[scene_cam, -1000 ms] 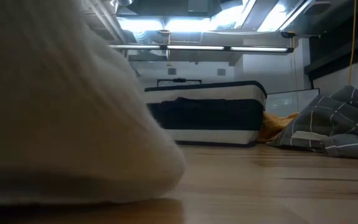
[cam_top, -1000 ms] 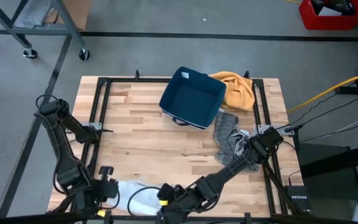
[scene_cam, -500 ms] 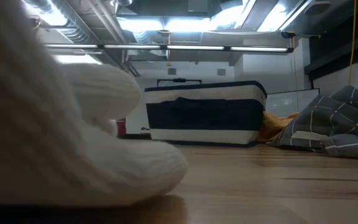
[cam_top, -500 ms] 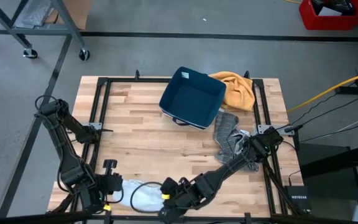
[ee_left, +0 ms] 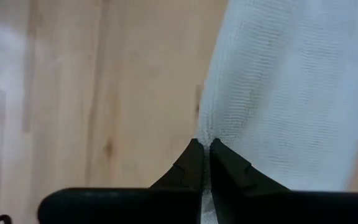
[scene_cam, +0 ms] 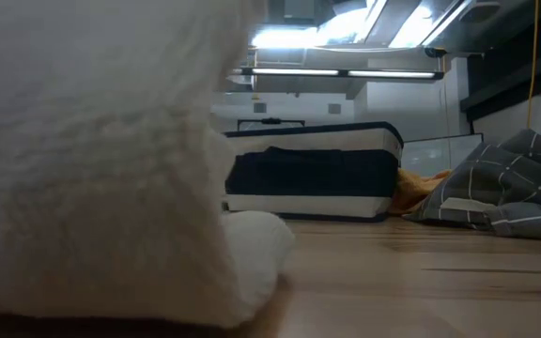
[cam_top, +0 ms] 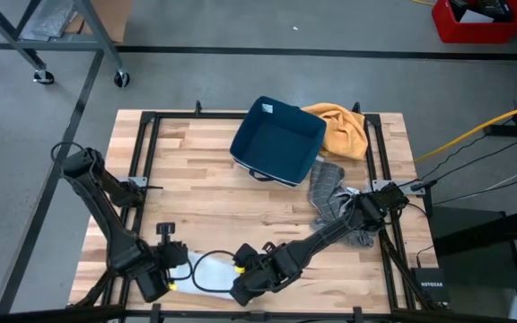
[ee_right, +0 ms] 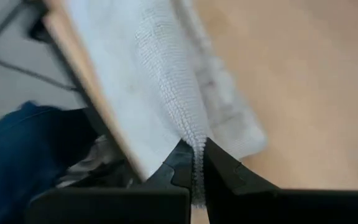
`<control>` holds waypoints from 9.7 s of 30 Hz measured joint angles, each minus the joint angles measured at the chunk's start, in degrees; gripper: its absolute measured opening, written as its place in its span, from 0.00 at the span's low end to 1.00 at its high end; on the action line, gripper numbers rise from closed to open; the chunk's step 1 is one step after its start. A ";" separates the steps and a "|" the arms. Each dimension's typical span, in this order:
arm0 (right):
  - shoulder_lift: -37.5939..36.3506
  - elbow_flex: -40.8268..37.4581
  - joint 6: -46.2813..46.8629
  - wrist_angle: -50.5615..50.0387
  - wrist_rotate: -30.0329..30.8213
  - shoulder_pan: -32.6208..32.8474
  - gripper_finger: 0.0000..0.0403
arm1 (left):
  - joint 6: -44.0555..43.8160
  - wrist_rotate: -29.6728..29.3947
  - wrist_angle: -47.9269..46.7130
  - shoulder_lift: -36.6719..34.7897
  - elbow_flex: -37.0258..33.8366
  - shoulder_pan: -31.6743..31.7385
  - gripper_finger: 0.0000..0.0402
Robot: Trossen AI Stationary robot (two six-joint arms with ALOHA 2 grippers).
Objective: Fold towel
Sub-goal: Fold the white patterned towel, then move the blue laundry bin to the top left, then move the white patterned towel to the top left
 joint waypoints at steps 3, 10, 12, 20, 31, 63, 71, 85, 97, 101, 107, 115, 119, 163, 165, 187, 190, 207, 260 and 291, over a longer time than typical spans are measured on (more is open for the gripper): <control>0.00 -1.89 -0.03 -0.04 0.47 -0.19 0.05 | -1.43 -0.15 2.29 0.06 -2.42 0.52 0.01; 0.00 -5.79 -0.21 1.45 0.14 -0.43 0.05 | -0.41 0.08 9.25 0.06 -6.65 0.59 0.03; 0.00 -6.47 -1.35 2.25 0.12 -0.43 0.05 | 0.13 0.04 10.57 0.06 -8.01 0.59 0.03; 0.00 -9.07 -5.57 9.34 -4.31 -1.83 0.11 | 0.36 0.39 11.90 0.04 -12.67 0.54 0.05; 0.00 -9.58 -5.86 8.43 -8.33 -5.27 0.40 | -5.38 0.44 10.39 0.04 -13.07 0.52 0.27; -0.33 -2.59 -5.55 -4.36 -2.81 -5.52 0.41 | 5.86 -9.93 7.48 -0.38 -1.52 -0.66 0.00; -0.33 -2.61 -6.20 -2.90 -2.81 -5.50 0.41 | 14.78 -9.26 19.19 -0.38 -1.53 -0.01 0.01; -0.85 2.78 -13.71 1.61 4.30 -2.46 0.41 | 20.08 -9.17 40.35 -0.01 -11.06 3.30 0.01; -5.65 4.47 -13.75 0.56 20.04 1.54 0.41 | 16.59 -8.98 45.76 0.51 -14.64 5.74 0.01; -7.11 4.47 -13.72 -1.50 26.70 2.44 0.41 | 16.85 -8.98 47.48 1.45 -14.64 5.74 0.01; -8.26 4.47 -13.73 -5.03 38.97 1.90 0.41 | 17.52 -8.95 47.67 2.62 -14.64 6.98 0.01; -8.35 4.47 -13.65 -9.52 44.61 -1.14 0.41 | 17.63 -8.98 47.71 2.64 -14.64 8.48 0.01; -8.35 4.47 -13.23 -9.84 44.14 -2.02 0.41 | 18.55 -12.35 47.70 2.64 -14.64 8.62 0.01; -10.62 4.47 -15.16 -8.74 60.14 5.20 0.41 | 55.94 15.21 78.55 -0.96 -14.62 77.57 0.01; -10.62 4.47 -15.19 -8.30 59.43 4.58 0.41 | 55.21 17.90 78.66 1.06 -14.62 78.33 0.01; -10.62 4.45 -21.18 -2.85 49.79 0.88 0.41 | 50.49 -2.50 59.65 -0.28 -14.54 78.58 0.01; -10.62 4.45 -20.96 -2.83 48.02 0.88 0.41 | 53.50 -4.37 56.01 -2.25 -14.60 78.68 0.01; -10.62 4.45 -20.83 -2.87 44.27 0.88 0.41 | 54.27 -7.24 33.90 -4.40 -14.39 77.37 0.01; -10.60 4.47 -22.10 -4.66 40.99 0.86 0.41 | 32.96 31.37 20.28 -27.92 -17.11 32.94 0.01; -10.60 4.45 -22.21 -4.16 41.52 0.71 0.41 | 0.14 7.02 59.72 -6.91 -37.47 10.56 0.01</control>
